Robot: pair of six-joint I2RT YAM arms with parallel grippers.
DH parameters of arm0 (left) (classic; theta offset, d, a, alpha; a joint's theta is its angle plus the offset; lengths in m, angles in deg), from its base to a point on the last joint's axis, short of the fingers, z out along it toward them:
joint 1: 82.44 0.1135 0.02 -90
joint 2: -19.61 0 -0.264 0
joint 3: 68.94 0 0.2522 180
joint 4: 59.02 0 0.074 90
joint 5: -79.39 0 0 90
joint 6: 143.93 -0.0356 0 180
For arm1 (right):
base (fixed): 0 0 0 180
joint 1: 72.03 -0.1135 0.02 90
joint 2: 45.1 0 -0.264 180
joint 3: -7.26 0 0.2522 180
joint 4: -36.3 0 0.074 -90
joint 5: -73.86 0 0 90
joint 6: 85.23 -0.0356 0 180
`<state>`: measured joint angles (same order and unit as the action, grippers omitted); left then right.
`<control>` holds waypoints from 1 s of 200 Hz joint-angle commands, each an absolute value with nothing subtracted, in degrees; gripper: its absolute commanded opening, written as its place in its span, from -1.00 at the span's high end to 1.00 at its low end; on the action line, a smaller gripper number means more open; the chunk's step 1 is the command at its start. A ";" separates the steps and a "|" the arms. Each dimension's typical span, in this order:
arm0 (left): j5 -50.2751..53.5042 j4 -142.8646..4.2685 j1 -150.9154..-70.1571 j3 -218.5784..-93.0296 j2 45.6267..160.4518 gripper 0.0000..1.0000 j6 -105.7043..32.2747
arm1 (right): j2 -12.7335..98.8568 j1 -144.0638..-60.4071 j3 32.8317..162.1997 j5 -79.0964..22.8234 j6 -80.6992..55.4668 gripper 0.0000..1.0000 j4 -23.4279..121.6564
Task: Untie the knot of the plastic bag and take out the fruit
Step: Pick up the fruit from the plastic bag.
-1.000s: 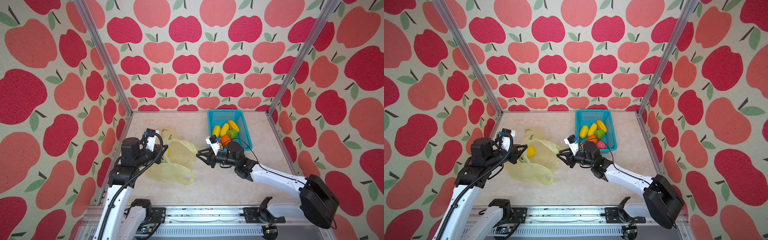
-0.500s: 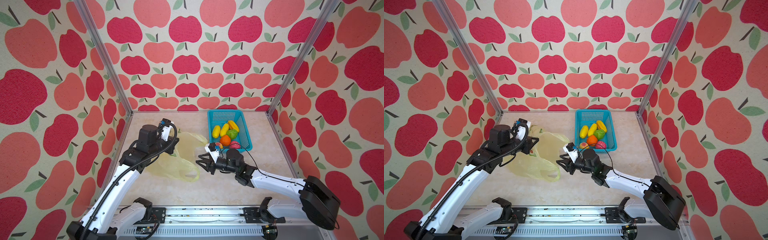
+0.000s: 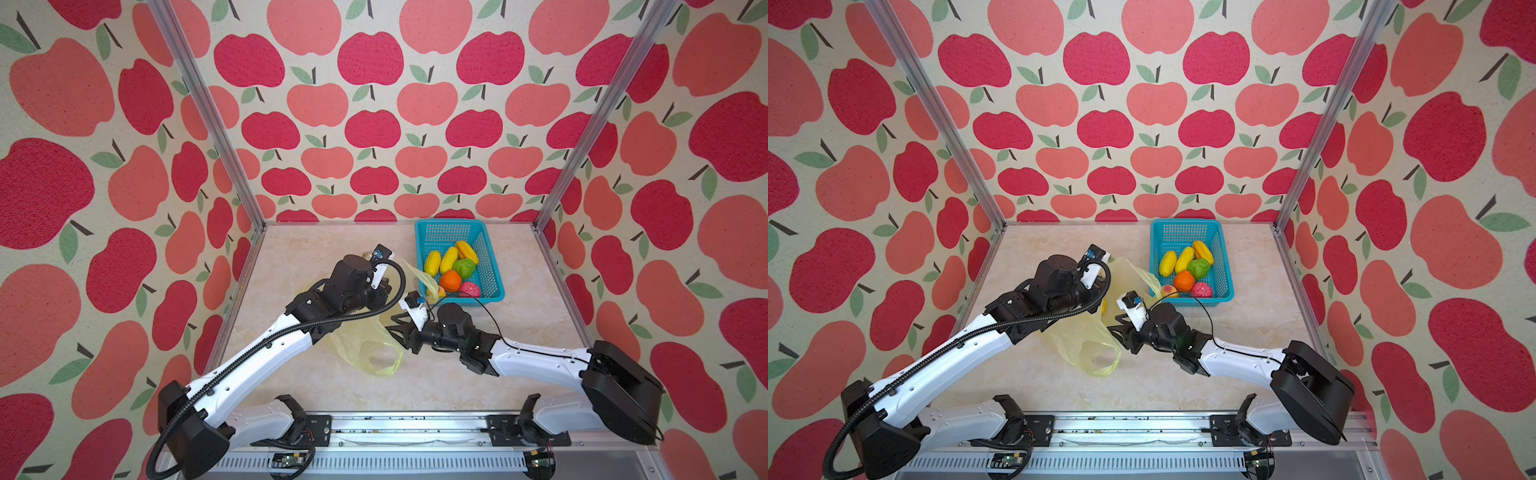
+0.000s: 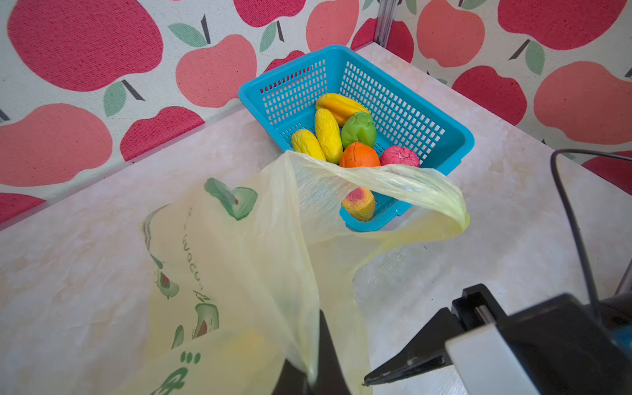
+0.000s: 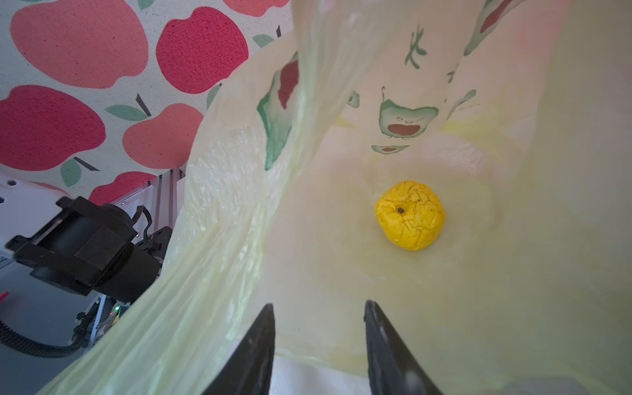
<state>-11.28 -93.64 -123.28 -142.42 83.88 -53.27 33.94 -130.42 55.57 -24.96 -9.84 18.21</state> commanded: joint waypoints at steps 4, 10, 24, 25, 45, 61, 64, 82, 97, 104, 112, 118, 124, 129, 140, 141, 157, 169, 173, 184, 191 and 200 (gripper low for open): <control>-11.30 -84.69 -120.14 -134.25 78.01 1.00 -51.13 | 37.65 -130.74 59.26 -18.43 -10.44 0.04 20.68; -11.53 -83.86 -119.46 -132.49 76.64 1.00 -50.97 | 38.93 -130.69 60.07 -17.56 -10.72 0.01 21.32; -10.96 -82.33 -117.58 -128.93 73.96 1.00 -50.52 | 42.23 -130.76 62.50 -16.82 -11.13 -0.02 22.69; -10.88 -82.21 -117.41 -128.71 73.81 1.00 -50.47 | 42.47 -130.75 62.72 -16.79 -11.18 -0.02 22.80; -7.90 -78.59 -114.38 -123.80 71.20 1.00 -49.61 | 47.70 -131.07 67.00 -17.14 -11.17 -0.07 24.24; -5.70 -76.31 -112.84 -121.10 70.09 1.00 -49.19 | 52.21 -131.60 70.65 -16.92 -11.00 -0.13 24.90; -5.51 -76.08 -112.66 -120.77 69.94 1.00 -49.11 | 53.04 -131.69 71.37 -16.73 -10.90 -0.16 25.16; -4.03 -75.67 -111.85 -120.06 69.13 1.00 -49.01 | 57.78 -131.89 76.04 -15.94 -10.96 -0.28 26.78; -2.87 -75.94 -111.49 -120.22 68.44 1.00 -49.01 | 61.10 -131.86 79.41 -15.11 -10.62 -0.40 27.16; -2.26 -75.96 -111.44 -120.32 68.10 1.00 -48.93 | 62.67 -131.86 81.11 -14.21 -10.41 -0.47 27.45; -1.56 -75.94 -111.31 -120.36 67.74 1.00 -48.80 | 64.37 -131.93 82.91 -13.66 -9.72 -0.52 27.20; -1.04 -75.95 -111.35 -120.47 67.52 1.00 -48.60 | 65.89 -132.03 84.37 -12.71 -9.15 -0.57 26.51; -0.46 -75.94 -111.31 -120.56 67.21 1.00 -48.37 | 67.11 -132.03 85.39 -11.55 -8.87 -0.61 26.28; 0.20 -75.99 -111.31 -120.71 67.08 1.00 -48.16 | 68.17 -132.07 86.53 -10.26 -8.70 -0.63 26.25; 2.03 -76.41 -111.31 -121.39 66.60 1.00 -47.46 | 70.57 -132.19 88.66 -7.03 -8.07 -0.68 25.40; 2.25 -76.48 -111.33 -121.47 66.53 1.00 -47.40 | 70.79 -132.17 88.77 -6.66 -8.02 -0.69 25.34; 5.69 -77.32 -111.37 -122.65 65.44 1.00 -46.55 | 73.72 -132.22 91.74 -2.25 -7.70 -0.76 24.44; 7.69 -77.36 -111.44 -123.10 64.35 1.00 -45.88 | 75.66 -132.20 93.36 -1.42 -6.96 -0.78 23.37; 8.31 -77.27 -111.42 -123.13 64.02 1.00 -45.69 | 76.22 -132.29 93.79 -1.70 -6.68 -0.79 22.95; 9.98 -76.97 -111.40 -123.22 63.03 1.00 -45.18 | 77.40 -132.40 94.57 -3.00 -6.10 -0.84 21.53; 10.89 -76.75 -111.43 -123.22 62.62 1.00 -44.90 | 77.98 -132.78 94.53 -3.66 -5.52 -0.91 19.83; 11.65 -76.50 -111.44 -123.29 62.12 1.00 -44.50 | 78.67 -133.33 94.27 -4.48 -4.63 -0.98 17.24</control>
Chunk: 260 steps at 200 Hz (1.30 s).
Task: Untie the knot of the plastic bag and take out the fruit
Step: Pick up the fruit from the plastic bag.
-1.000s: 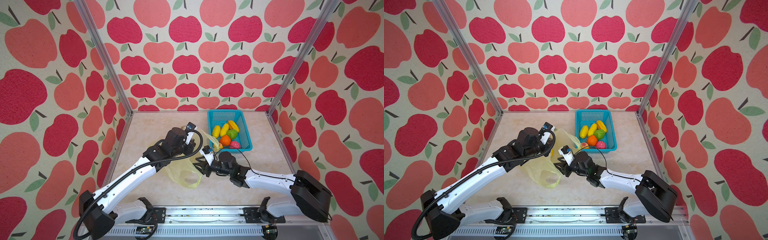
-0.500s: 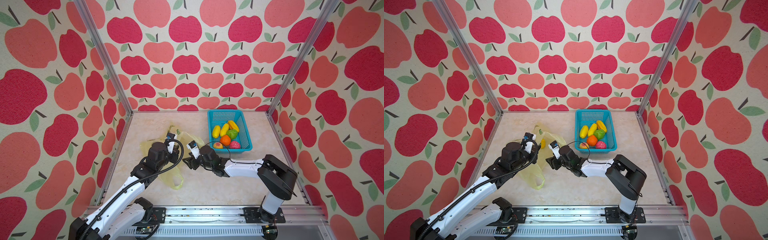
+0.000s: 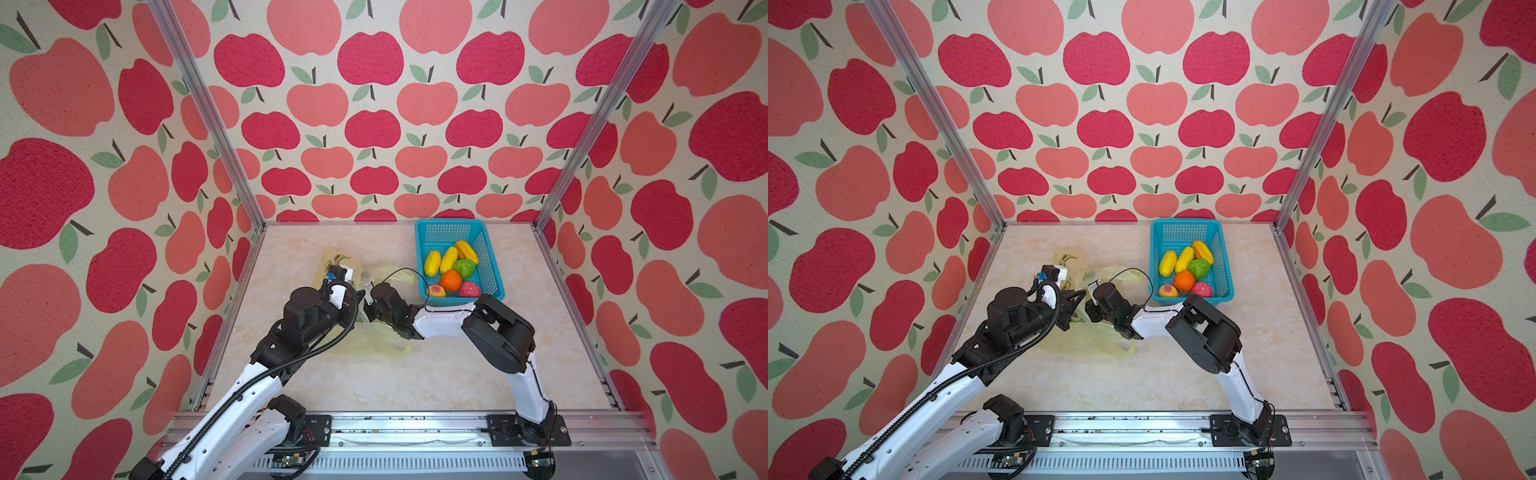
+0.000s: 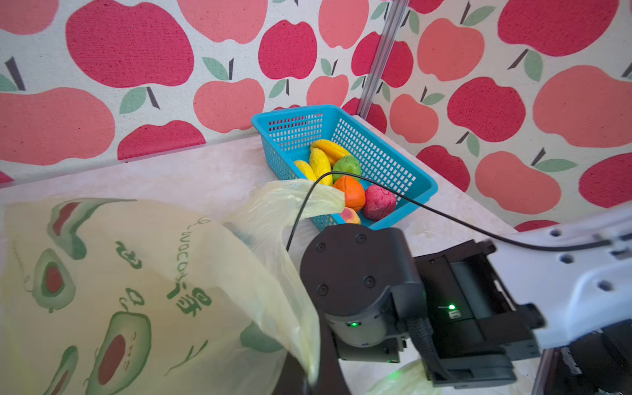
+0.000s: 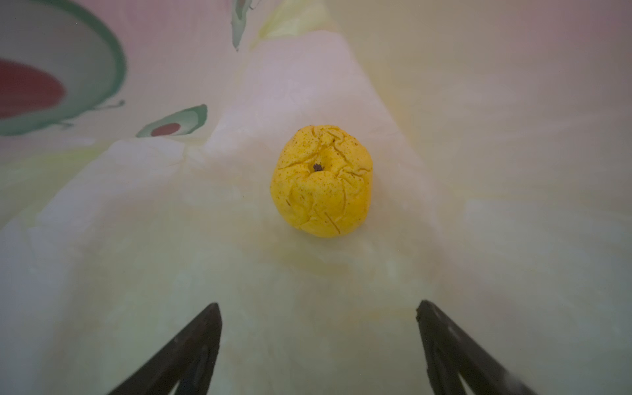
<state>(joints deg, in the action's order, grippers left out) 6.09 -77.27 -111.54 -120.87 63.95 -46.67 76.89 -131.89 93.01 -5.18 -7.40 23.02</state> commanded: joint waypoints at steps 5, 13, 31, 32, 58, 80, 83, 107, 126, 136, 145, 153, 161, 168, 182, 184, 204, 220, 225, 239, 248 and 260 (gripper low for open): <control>12.08 -76.40 -111.42 -123.33 62.07 1.00 -44.37 | 79.01 -133.65 94.07 -5.03 -4.05 -0.99 15.63; 12.77 -76.01 -111.44 -123.23 61.89 1.00 -44.15 | 79.71 -134.12 93.85 -5.53 -3.28 -0.99 13.20; 14.42 -74.78 -111.37 -123.04 61.93 1.00 -43.50 | 80.99 -134.83 93.84 -6.73 -2.82 -0.99 9.57; 14.47 -74.75 -111.41 -123.09 61.95 1.00 -43.44 | 81.05 -134.85 93.82 -6.87 -2.85 -0.99 9.34; 16.62 -73.75 -111.44 -123.22 62.74 1.00 -42.82 | 82.89 -135.00 94.08 -11.93 -4.45 -0.99 4.80; 15.91 -74.44 -111.44 -123.57 63.16 1.00 -42.68 | 83.88 -135.86 90.96 -16.04 -4.43 -0.99 -4.16; 15.73 -74.57 -111.44 -123.57 63.26 1.00 -42.76 | 83.92 -136.08 90.38 -16.36 -4.15 -0.99 -5.42; 14.13 -75.32 -111.27 -123.66 63.31 1.00 -43.03 | 82.88 -137.58 84.92 -17.03 -2.48 -0.99 -14.93; 13.73 -75.34 -111.07 -123.57 63.47 1.00 -42.95 | 81.84 -138.03 81.59 -16.49 -2.27 -0.99 -19.66; 13.83 -75.24 -111.06 -123.60 63.42 1.00 -42.55 | 81.54 -137.95 80.91 -16.62 -2.61 -0.99 -19.74; 14.06 -75.08 -110.98 -123.66 63.46 1.00 -42.11 | 81.54 -138.04 80.73 -16.94 -3.15 -0.99 -19.38; 14.53 -74.74 -111.00 -123.66 63.40 1.00 -41.75 | 81.53 -138.04 80.47 -17.31 -3.63 -0.99 -19.44; 15.13 -74.32 -111.00 -123.57 63.53 1.00 -41.28 | 81.93 -138.19 80.35 -17.38 -3.84 -0.99 -19.94; 15.94 -73.83 -111.00 -123.61 63.71 1.00 -40.98 | 82.52 -138.38 80.63 -16.42 -3.84 -0.99 -19.65; 18.43 -72.54 -110.97 -123.48 64.22 1.00 -40.22 | 83.03 -138.39 82.34 -14.75 -3.71 -0.99 -16.47; 18.93 -72.35 -110.99 -123.59 64.29 1.00 -40.11 | 83.10 -138.39 82.56 -14.38 -3.68 -0.99 -15.90; 23.00 -70.36 -111.07 -123.79 65.75 1.00 -39.20 | 84.59 -138.39 87.05 -10.83 -3.39 -0.99 -9.57; 26.53 -68.09 -111.15 -123.70 66.53 1.00 -38.28 | 86.33 -138.41 91.83 -5.49 -4.05 -0.99 -3.22; 27.65 -67.16 -111.13 -123.61 66.63 1.00 -38.00 | 87.04 -138.39 93.30 -3.33 -4.33 -0.99 -0.93; 30.01 -64.87 -111.30 -123.30 66.37 1.00 -37.22 | 88.57 -138.43 97.20 1.59 -4.70 -0.99 4.55; 31.18 -63.59 -111.35 -123.00 66.07 1.00 -36.85 | 89.46 -138.44 98.74 3.71 -4.22 -0.99 6.17; 32.54 -62.64 -111.31 -122.74 65.77 1.00 -36.63 | 90.51 -138.49 100.66 6.91 -4.71 -0.99 8.77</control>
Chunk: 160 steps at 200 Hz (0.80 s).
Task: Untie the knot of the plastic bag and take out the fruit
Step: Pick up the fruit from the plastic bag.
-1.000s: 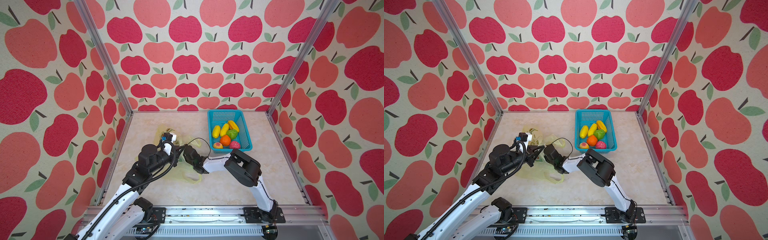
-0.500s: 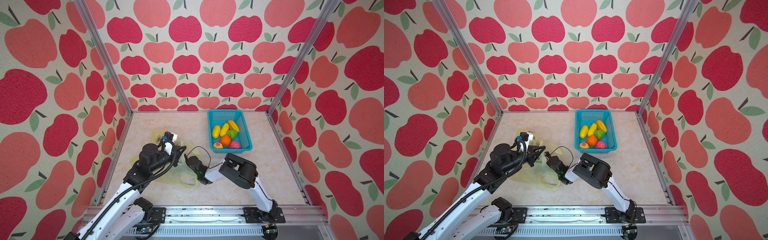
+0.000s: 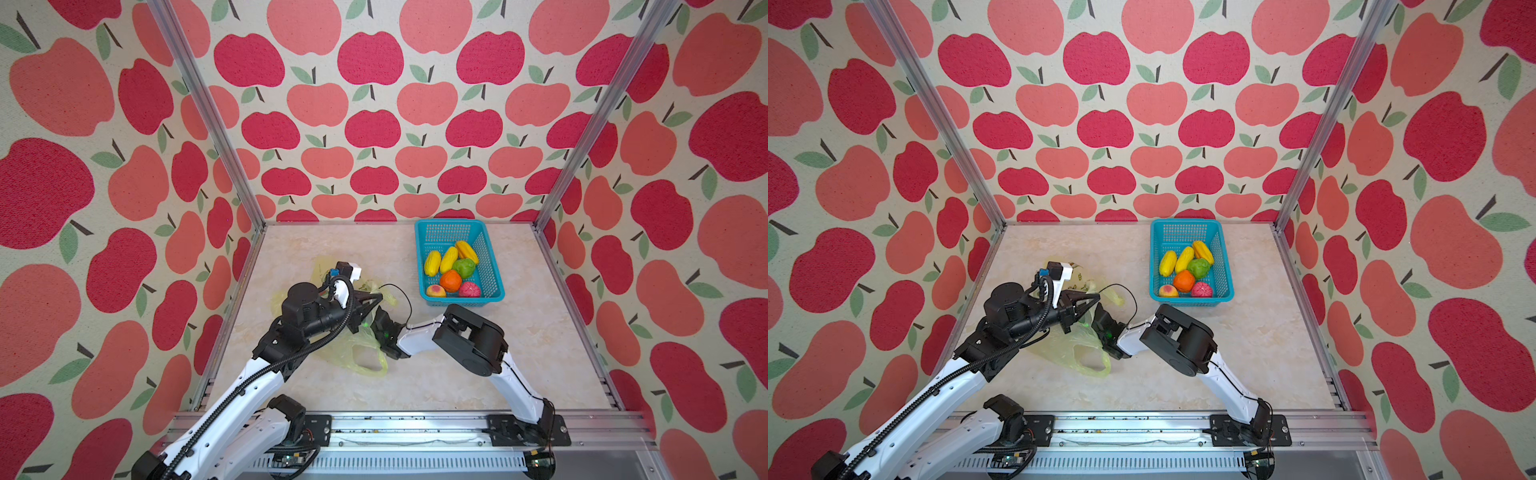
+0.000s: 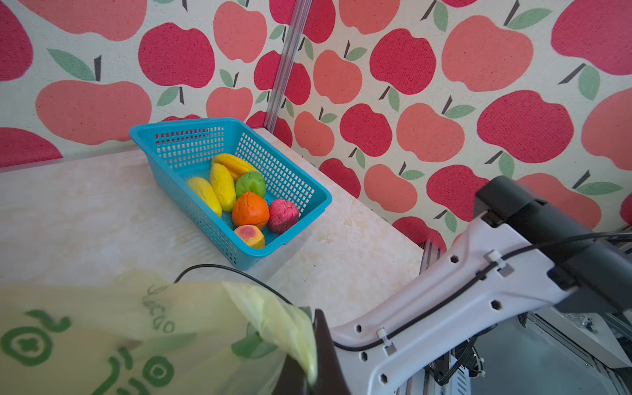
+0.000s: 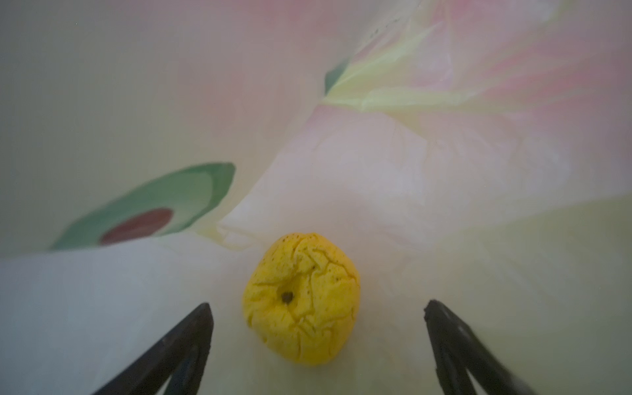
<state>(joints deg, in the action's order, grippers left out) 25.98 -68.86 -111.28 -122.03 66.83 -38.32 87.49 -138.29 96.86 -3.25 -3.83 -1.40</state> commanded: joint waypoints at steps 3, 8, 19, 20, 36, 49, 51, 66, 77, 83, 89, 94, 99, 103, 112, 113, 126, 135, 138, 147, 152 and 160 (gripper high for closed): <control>32.62 -62.52 -111.35 -122.70 65.63 1.00 -36.62 | 90.70 -138.48 101.16 7.50 -4.69 -0.99 9.35; 32.72 -62.43 -111.34 -122.60 65.46 1.00 -36.69 | 90.98 -138.48 101.96 8.43 -4.64 -0.99 10.63; 32.12 -62.92 -111.34 -122.27 65.06 1.00 -37.02 | 91.38 -138.48 103.22 10.25 -4.45 -0.88 12.89; 32.07 -62.97 -111.30 -122.26 65.01 1.00 -37.08 | 91.39 -138.48 103.30 10.33 -4.45 -0.87 13.06; 28.63 -65.41 -111.13 -121.99 64.37 1.00 -38.55 | 90.90 -138.48 102.94 11.00 -3.68 -0.61 13.48; 24.41 -68.16 -110.91 -121.99 64.07 1.00 -39.45 | 89.92 -138.48 101.25 11.19 -3.44 -0.41 12.40; 23.67 -68.55 -110.85 -121.99 63.97 1.00 -39.61 | 89.73 -138.48 100.98 11.13 -3.41 -0.38 12.19; 18.27 -71.21 -110.28 -121.82 63.76 1.00 -40.37 | 87.99 -138.48 98.55 10.43 -2.98 -0.16 10.87; 13.91 -72.78 -109.89 -121.49 63.52 1.00 -41.11 | 86.53 -138.57 96.50 10.37 -2.79 -0.04 9.60; 11.65 -73.51 -109.70 -121.10 63.34 1.00 -41.62 | 85.59 -138.57 95.18 10.28 -2.68 0.03 8.81; 9.34 -74.04 -109.57 -120.59 63.14 1.00 -42.08 | 84.58 -138.57 93.78 10.19 -2.63 0.08 7.76; 7.60 -74.40 -109.59 -120.10 62.91 1.00 -42.52 | 83.58 -138.61 92.28 10.14 -2.61 0.12 6.90; 5.74 -74.45 -109.51 -119.56 62.63 1.00 -42.95 | 82.55 -138.57 90.96 10.06 -2.60 0.16 6.03; 4.52 -74.45 -109.44 -119.14 62.40 1.00 -43.15 | 81.65 -138.61 89.76 9.99 -2.61 0.18 5.34; 2.54 -73.92 -109.27 -118.07 61.96 1.00 -43.59 | 79.82 -138.57 87.08 9.73 -2.63 0.21 3.42; 2.43 -73.83 -109.26 -118.01 61.92 1.00 -43.62 | 79.63 -138.61 86.92 9.71 -2.67 0.21 3.19; 1.49 -72.60 -108.97 -116.76 61.62 1.00 -43.83 | 77.28 -138.57 83.42 9.25 -3.29 0.24 1.00; 1.25 -72.03 -108.73 -116.30 61.60 1.00 -43.83 | 75.82 -138.61 81.52 8.26 -3.49 0.27 -0.14; 1.25 -71.85 -108.60 -116.21 61.62 1.00 -43.83 | 75.28 -138.57 80.97 7.95 -3.57 0.27 -0.39; 1.50 -71.56 -108.28 -116.02 61.79 1.00 -43.91 | 73.89 -138.57 79.47 7.22 -3.90 0.31 -0.94; 1.68 -71.46 -108.20 -115.94 61.96 1.00 -43.92 | 73.09 -138.57 78.62 7.01 -4.09 0.33 -1.31; 1.66 -71.42 -108.06 -115.88 62.21 1.00 -44.00 | 71.87 -138.48 77.20 6.58 -4.50 0.34 -2.27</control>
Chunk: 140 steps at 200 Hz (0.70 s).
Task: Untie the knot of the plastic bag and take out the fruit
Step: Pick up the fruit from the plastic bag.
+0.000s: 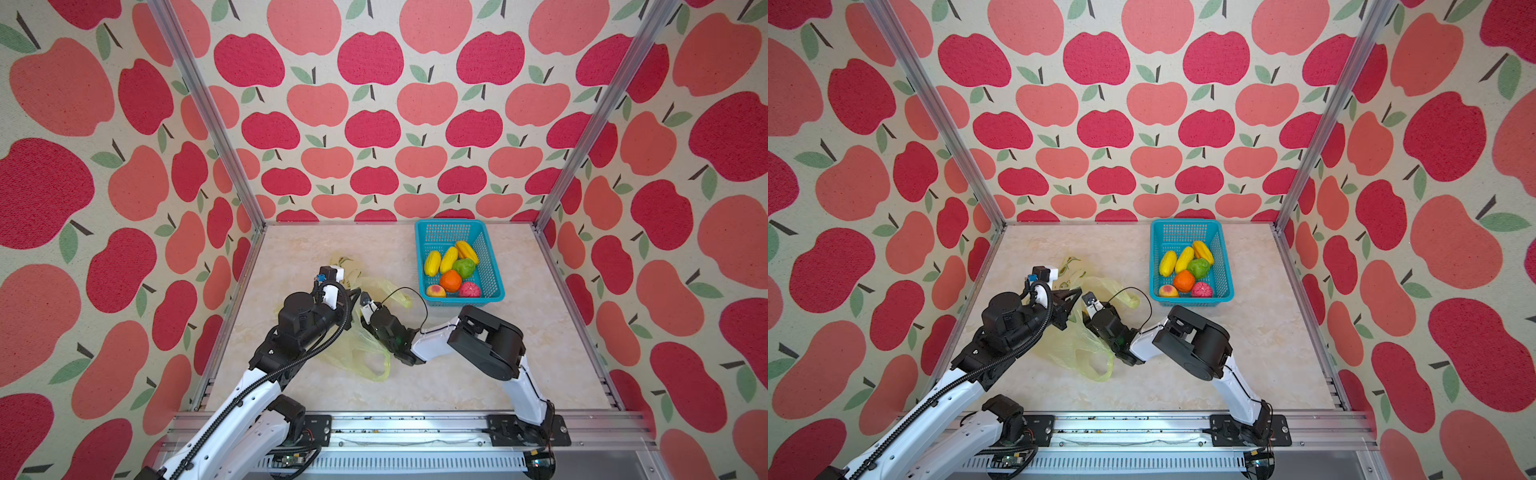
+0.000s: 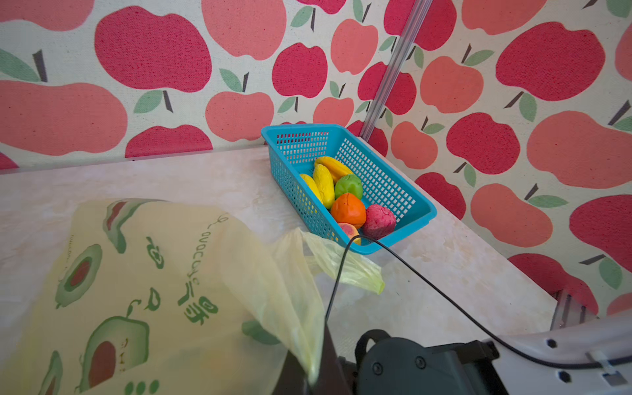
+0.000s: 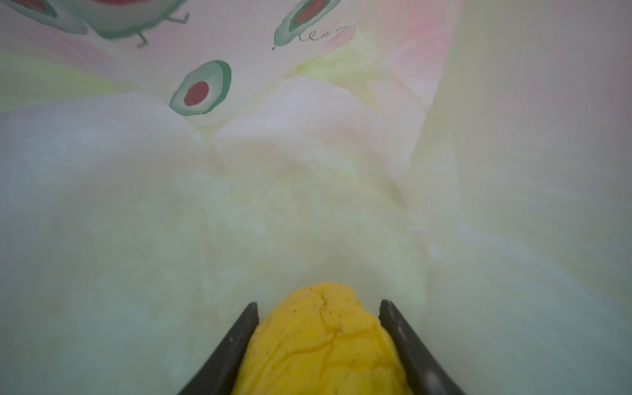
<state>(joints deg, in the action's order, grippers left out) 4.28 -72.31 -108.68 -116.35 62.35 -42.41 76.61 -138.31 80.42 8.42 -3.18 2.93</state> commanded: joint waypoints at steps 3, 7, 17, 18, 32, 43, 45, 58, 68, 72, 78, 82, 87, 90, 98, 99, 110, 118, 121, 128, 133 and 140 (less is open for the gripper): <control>1.66 -71.43 -108.02 -115.84 62.28 1.00 -44.00 | 71.52 -138.48 76.79 6.37 -4.60 0.34 -2.44; 1.62 -71.39 -107.93 -115.76 62.39 1.00 -44.00 | 70.91 -138.42 76.05 5.95 -4.79 0.34 -3.00; 1.72 -71.21 -107.77 -115.66 62.56 1.00 -43.92 | 69.31 -138.22 74.17 4.43 -5.15 0.34 -4.32; 1.75 -71.16 -107.76 -115.62 62.57 1.00 -43.92 | 69.14 -138.26 73.96 4.34 -5.20 0.34 -4.51; 2.00 -70.64 -107.45 -115.42 62.76 1.00 -43.66 | 66.95 -137.89 71.51 1.46 -5.72 0.34 -6.18; 2.45 -70.37 -107.16 -115.39 62.99 1.00 -43.44 | 65.02 -137.78 69.78 -0.64 -6.28 0.35 -6.87; 2.49 -70.33 -107.05 -115.39 63.00 1.00 -43.40 | 64.61 -137.78 69.42 -1.01 -6.30 0.35 -6.99; 2.98 -70.32 -106.89 -115.39 63.19 1.00 -43.06 | 61.68 -137.71 67.09 -2.83 -6.42 0.36 -7.78; 3.16 -70.45 -106.71 -115.48 63.29 1.00 -42.87 | 58.78 -137.69 65.08 -3.84 -6.36 0.36 -7.97; 3.23 -70.49 -106.62 -115.53 63.28 1.00 -42.78 | 57.40 -137.69 64.20 -4.18 -6.22 0.36 -8.02; 3.35 -70.66 -106.54 -115.57 63.35 1.00 -42.69 | 55.36 -137.73 62.88 -4.46 -5.93 0.36 -7.95; 3.32 -70.75 -106.52 -115.65 63.38 1.00 -42.64 | 53.92 -137.69 61.97 -4.66 -5.65 0.36 -7.90; 3.19 -70.88 -106.44 -115.66 63.46 1.00 -42.60 | 51.67 -137.69 60.61 -4.73 -5.16 0.36 -7.66; 3.14 -70.99 -106.43 -115.66 63.47 1.00 -42.53 | 50.49 -137.69 59.98 -4.69 -4.89 0.36 -7.43; 2.89 -71.24 -106.34 -115.58 63.41 1.00 -42.51 | 47.51 -137.72 58.22 -4.12 -4.27 0.36 -6.56; 2.82 -71.26 -106.34 -115.58 63.44 1.00 -42.51 | 47.13 -137.75 57.99 -3.98 -4.15 0.36 -6.42; 2.03 -71.45 -106.17 -115.40 63.43 1.00 -42.34 | 43.07 -137.67 55.99 -1.95 -3.36 0.37 -4.45; 1.44 -71.25 -105.92 -115.23 63.46 1.00 -42.21 | 40.09 -137.36 54.69 -0.58 -3.00 0.38 -2.74; 1.42 -71.06 -105.84 -115.06 63.42 1.00 -42.16 | 38.37 -137.14 54.03 0.20 -2.74 0.38 -1.70; 1.13 -70.39 -105.57 -114.81 63.62 1.00 -42.08 | 35.29 -136.67 53.01 1.64 -2.32 0.40 0.23; 0.84 -69.72 -105.35 -114.57 63.95 1.00 -41.99 | 33.52 -136.36 52.34 2.62 -2.04 0.40 1.25; 0.11 -68.59 -105.08 -114.24 64.51 1.00 -41.70 | 30.48 -135.80 51.31 4.24 -1.69 0.41 3.04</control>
